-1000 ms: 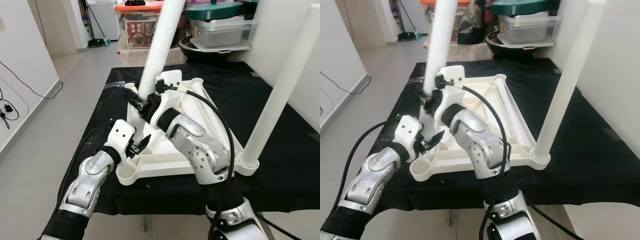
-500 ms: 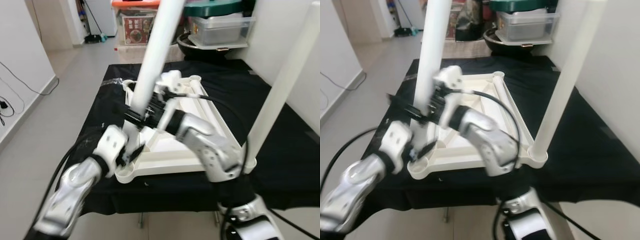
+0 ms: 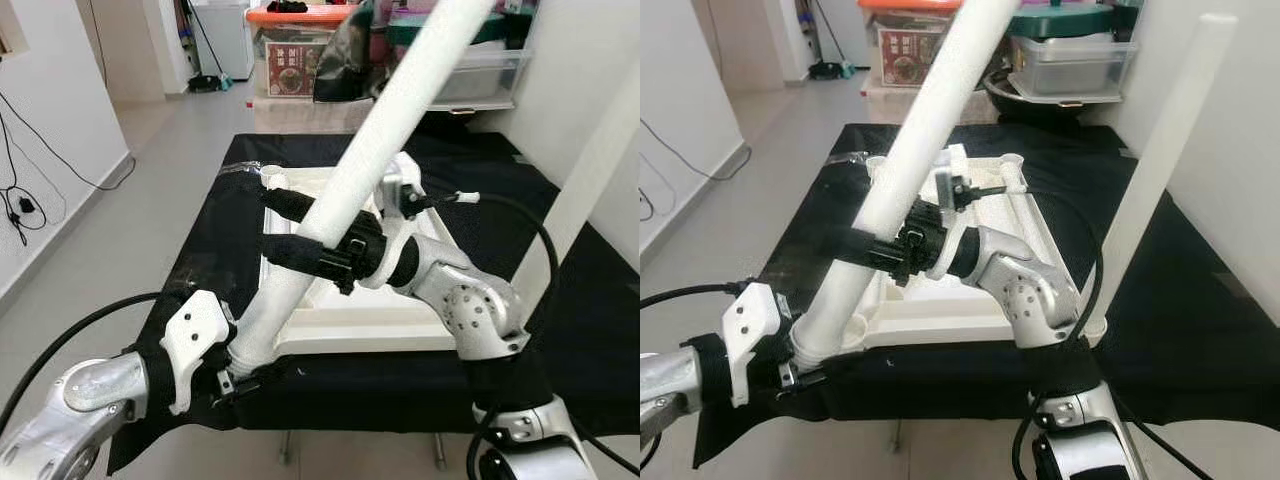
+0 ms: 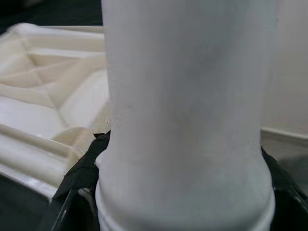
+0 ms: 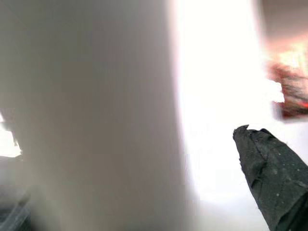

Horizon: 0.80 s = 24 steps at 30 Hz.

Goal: Building children table

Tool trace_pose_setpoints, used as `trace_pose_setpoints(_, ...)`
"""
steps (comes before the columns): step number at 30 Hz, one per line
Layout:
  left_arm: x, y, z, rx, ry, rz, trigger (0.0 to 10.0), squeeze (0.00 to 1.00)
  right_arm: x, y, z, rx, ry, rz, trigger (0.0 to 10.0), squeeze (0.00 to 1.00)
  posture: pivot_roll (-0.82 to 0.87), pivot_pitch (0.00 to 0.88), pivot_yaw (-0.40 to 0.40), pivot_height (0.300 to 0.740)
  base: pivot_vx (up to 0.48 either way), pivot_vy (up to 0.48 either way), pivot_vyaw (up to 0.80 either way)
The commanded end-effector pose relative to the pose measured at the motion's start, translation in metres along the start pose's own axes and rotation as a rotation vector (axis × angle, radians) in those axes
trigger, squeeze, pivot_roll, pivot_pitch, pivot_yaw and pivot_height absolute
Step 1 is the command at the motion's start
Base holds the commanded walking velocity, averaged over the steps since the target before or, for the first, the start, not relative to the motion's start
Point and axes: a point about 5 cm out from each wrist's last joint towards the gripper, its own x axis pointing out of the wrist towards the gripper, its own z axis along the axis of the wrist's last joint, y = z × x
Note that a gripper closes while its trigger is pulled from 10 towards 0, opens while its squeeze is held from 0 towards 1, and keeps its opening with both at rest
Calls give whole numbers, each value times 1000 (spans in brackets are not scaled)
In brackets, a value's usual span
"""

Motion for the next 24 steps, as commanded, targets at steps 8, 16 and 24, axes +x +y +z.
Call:
trace_pose_setpoints(8, 5, -2, 1, -66, 1, -140, 10000, 0, 30, 48, -2, 143, -66, 326, 10000, 0, 109, 0, -12, 740, 0, 0, 0)
trace_pose_setpoints(16, 15, -11, 18, -132, -83, -263, 10000, 0, 29, 41, -19, 92, 22, 267, 10000, 0, 101, 0, -9, 740, 0, 0, 0)
trace_pose_setpoints(24, 2, -33, 15, -152, -20, -419, 10000, 0, 14, 27, -34, 35, 157, 142, 10000, 0, 96, 0, -1, 740, 0, 0, 0)
